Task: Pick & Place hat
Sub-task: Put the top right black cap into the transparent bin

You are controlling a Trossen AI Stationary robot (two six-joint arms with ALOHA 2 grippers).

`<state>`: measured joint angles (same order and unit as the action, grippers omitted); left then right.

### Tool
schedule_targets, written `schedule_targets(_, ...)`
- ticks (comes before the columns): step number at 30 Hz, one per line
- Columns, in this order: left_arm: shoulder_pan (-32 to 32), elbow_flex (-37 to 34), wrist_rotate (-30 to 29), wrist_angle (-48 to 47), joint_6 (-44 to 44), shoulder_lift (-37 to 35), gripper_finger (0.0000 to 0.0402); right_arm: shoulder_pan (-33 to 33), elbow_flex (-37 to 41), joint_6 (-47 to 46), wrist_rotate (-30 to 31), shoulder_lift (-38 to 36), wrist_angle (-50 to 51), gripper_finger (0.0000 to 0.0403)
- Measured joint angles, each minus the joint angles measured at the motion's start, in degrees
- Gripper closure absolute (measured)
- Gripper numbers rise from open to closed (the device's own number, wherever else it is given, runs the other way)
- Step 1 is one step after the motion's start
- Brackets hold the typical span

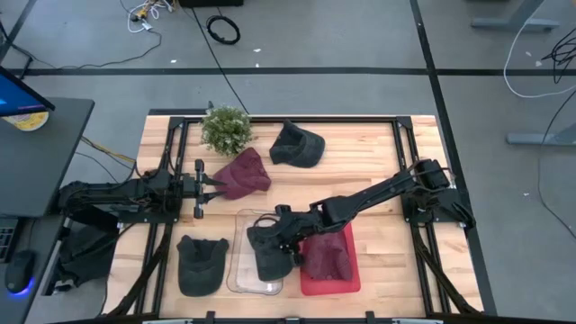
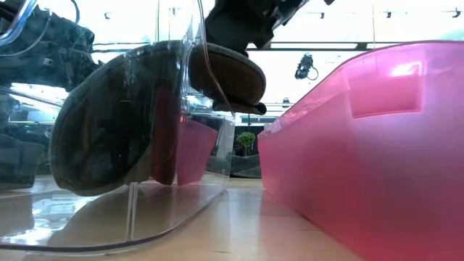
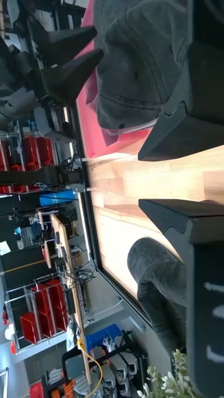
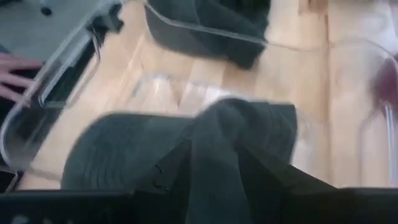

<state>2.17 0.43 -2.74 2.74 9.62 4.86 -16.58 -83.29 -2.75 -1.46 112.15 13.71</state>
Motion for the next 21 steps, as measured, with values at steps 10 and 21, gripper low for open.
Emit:
schedule_targets(10,0.0,0.0,0.0,0.2,0.0,0.0,0.0287,1.3,0.0,-2.2,-4.3,2.7,0.8,0.0268)
schedule_targets(21,0.0,0.0,0.0,0.0,0.0,0.0,0.0287,2.4,0.0,0.2,-6.7,2.4,-0.7,0.0377)
